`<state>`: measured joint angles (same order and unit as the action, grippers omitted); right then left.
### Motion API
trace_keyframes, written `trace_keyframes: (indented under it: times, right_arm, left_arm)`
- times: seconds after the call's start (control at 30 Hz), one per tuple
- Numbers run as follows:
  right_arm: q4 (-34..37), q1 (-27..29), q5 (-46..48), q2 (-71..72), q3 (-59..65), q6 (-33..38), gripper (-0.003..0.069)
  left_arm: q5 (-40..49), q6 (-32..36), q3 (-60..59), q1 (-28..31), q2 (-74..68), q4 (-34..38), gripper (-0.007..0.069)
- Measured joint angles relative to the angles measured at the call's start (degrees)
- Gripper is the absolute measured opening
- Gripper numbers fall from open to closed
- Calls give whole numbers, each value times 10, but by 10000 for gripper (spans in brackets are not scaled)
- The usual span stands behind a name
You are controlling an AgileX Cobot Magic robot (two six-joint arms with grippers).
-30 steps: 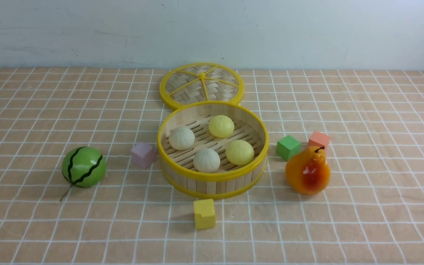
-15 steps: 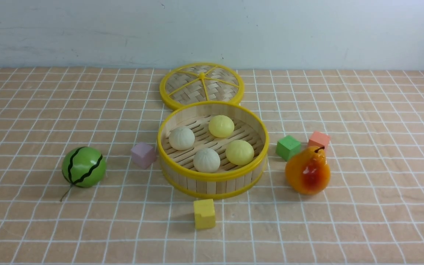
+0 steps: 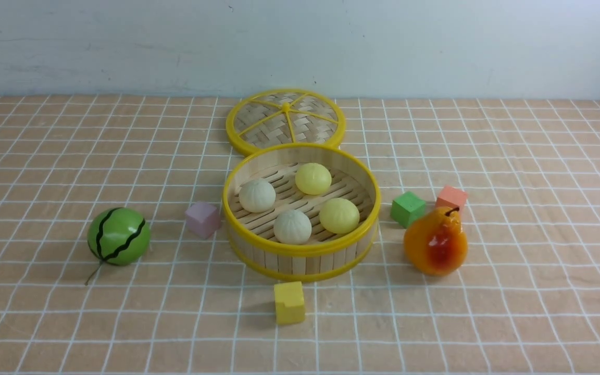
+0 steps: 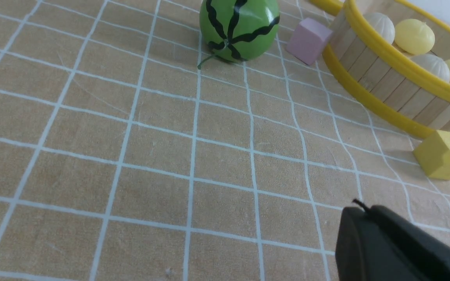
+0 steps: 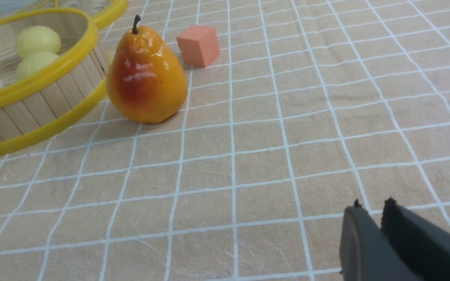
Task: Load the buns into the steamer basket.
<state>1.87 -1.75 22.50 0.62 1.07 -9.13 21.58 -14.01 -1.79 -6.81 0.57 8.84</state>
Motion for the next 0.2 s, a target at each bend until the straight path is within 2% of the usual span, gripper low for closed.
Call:
trace_keyframes:
  times: [0.2]
  right_arm:
    - [0, 0, 0, 0, 0, 0, 88]
  left_arm:
    - [0, 0, 0, 0, 0, 0, -3]
